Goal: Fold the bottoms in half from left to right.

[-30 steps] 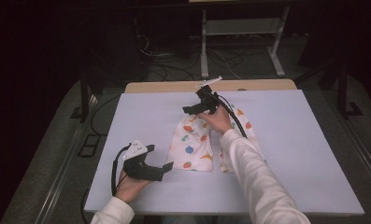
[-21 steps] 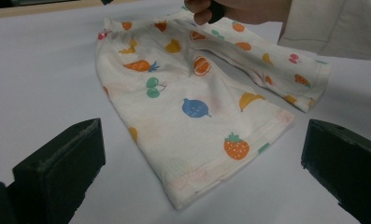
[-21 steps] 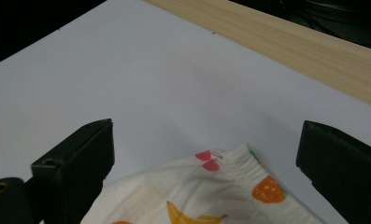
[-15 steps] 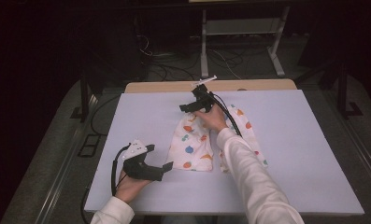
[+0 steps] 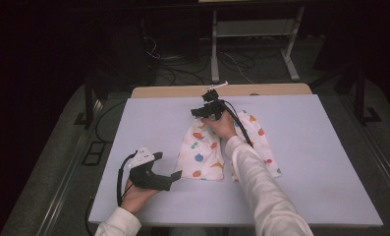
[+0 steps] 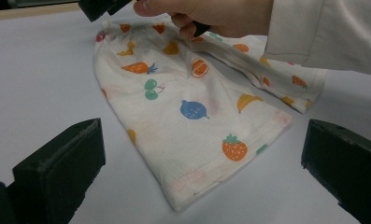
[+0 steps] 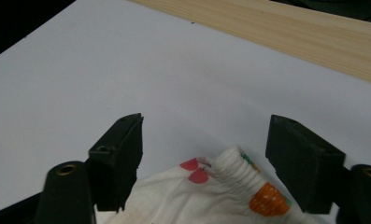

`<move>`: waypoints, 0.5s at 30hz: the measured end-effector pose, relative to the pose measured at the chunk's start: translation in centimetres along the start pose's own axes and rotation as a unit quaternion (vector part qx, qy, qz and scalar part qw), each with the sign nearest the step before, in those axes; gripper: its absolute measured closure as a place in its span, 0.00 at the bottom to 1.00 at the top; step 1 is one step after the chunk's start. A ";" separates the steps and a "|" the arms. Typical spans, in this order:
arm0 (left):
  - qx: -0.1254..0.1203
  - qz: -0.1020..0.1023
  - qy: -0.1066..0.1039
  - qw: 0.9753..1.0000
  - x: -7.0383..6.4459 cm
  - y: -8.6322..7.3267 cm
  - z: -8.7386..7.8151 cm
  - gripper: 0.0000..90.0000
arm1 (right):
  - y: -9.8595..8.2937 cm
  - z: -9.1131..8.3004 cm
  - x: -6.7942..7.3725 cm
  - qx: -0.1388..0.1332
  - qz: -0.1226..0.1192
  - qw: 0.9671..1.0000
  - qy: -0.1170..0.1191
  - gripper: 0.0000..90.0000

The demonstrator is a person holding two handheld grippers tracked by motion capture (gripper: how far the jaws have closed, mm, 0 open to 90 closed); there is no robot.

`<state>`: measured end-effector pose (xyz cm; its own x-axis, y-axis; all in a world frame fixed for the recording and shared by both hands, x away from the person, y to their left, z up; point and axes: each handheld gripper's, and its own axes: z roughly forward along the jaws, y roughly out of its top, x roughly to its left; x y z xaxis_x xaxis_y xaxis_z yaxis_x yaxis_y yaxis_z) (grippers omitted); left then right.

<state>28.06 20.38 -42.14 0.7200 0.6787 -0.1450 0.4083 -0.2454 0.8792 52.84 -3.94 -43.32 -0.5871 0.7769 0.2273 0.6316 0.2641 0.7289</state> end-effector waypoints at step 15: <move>-0.001 0.000 -0.001 1.000 0.0 0.0 0.0 0.00 | -0.3 0.8 0.1 0.011 0.012 0.999 -0.033 0.59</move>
<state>28.04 20.38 -42.14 0.7209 0.6777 -0.1453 0.4070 -0.2442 0.8802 53.02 -3.51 -43.97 -0.5369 0.8195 0.2004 0.6561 0.2563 0.7098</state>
